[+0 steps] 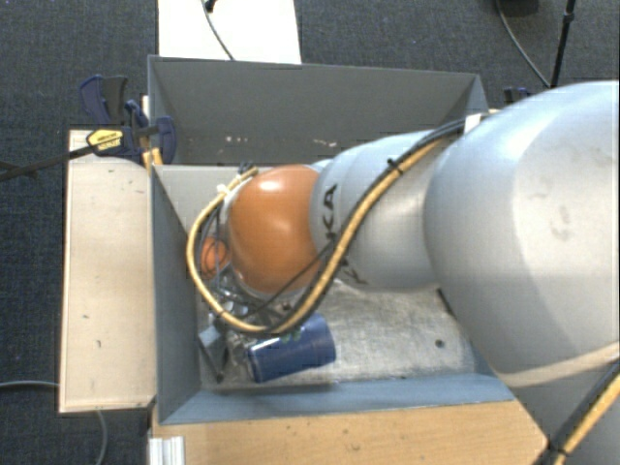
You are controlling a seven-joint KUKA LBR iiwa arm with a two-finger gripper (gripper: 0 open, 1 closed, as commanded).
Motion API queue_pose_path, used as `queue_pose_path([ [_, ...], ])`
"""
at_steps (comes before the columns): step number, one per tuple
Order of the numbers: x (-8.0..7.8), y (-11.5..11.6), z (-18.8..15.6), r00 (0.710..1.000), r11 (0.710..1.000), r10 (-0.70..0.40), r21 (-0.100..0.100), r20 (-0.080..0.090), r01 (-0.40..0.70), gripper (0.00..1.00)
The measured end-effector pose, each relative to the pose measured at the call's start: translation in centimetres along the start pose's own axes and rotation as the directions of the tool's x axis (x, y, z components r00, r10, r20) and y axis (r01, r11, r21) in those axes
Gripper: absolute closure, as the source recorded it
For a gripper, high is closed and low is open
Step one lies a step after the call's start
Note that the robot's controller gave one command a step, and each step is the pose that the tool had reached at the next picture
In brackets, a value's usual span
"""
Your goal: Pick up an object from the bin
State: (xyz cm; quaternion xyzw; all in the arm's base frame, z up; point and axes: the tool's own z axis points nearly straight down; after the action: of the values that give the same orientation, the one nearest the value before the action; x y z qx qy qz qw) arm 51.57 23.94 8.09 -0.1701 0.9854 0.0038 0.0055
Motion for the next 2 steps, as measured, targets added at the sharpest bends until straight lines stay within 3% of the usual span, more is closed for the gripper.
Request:
queue_pose_path([
  [1,-0.4,-0.4,-3.5,1.0,1.0,0.001,0.005,-0.016,-0.001,1.0],
  [2,-0.3,-0.4,-9.2,1.0,1.0,-0.003,0.006,-0.02,0.003,1.0],
])
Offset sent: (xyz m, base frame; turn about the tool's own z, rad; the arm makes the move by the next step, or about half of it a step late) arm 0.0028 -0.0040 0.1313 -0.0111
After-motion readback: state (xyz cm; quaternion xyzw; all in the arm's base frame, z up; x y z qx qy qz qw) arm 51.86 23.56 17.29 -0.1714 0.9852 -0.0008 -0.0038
